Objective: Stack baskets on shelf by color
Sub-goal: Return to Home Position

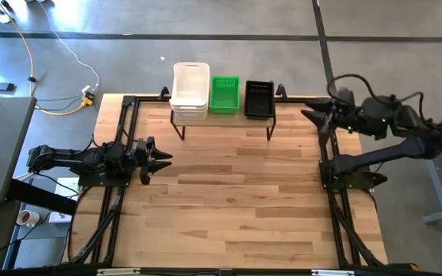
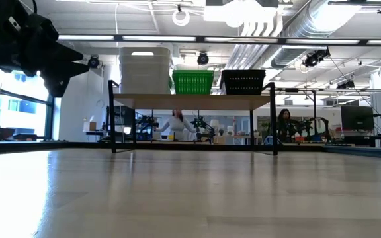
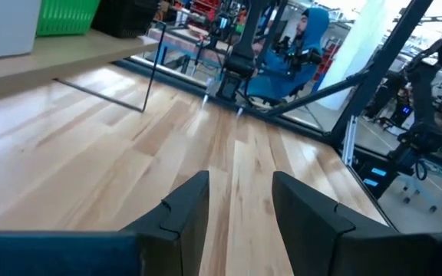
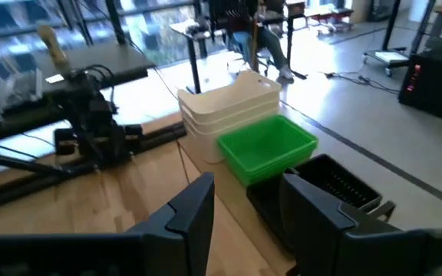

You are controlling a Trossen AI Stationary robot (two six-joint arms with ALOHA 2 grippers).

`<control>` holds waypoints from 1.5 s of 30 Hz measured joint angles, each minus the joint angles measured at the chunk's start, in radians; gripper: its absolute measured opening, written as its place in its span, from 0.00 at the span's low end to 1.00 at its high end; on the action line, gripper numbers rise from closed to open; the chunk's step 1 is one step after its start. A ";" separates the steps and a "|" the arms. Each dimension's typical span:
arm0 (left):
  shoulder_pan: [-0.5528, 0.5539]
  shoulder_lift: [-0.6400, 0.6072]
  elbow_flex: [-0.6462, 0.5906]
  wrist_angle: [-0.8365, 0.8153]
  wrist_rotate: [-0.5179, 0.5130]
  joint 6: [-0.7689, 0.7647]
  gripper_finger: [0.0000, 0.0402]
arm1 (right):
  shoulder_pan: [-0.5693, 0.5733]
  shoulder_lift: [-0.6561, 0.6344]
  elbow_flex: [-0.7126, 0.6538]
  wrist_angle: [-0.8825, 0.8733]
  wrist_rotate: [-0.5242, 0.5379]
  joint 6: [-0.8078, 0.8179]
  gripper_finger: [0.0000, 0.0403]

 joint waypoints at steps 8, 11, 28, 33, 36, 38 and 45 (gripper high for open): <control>0.000 0.000 0.000 0.000 0.000 0.006 0.33 | 0.044 -0.214 -0.326 0.150 -0.010 0.005 0.33; 0.000 0.000 0.000 0.000 0.000 0.006 0.33 | 0.056 -0.280 -0.437 0.198 -0.023 0.026 0.33; 0.000 0.000 0.000 0.000 0.000 0.007 0.33 | 0.067 -0.558 -0.972 0.593 -0.186 0.030 0.33; 0.000 0.000 0.000 0.000 0.000 0.007 0.33 | 0.067 -0.619 -1.054 0.622 -0.213 0.045 0.33; 0.000 0.000 0.000 0.000 0.000 0.007 0.33 | 0.067 -0.656 -1.105 0.661 -0.244 0.053 0.33; 0.000 0.000 0.000 0.000 0.000 0.007 0.33 | 0.067 -0.684 -1.133 0.673 -0.246 0.070 0.33; 0.000 0.000 0.000 0.000 0.000 0.007 0.33 | 0.067 -0.770 -1.186 0.675 -0.274 0.087 0.33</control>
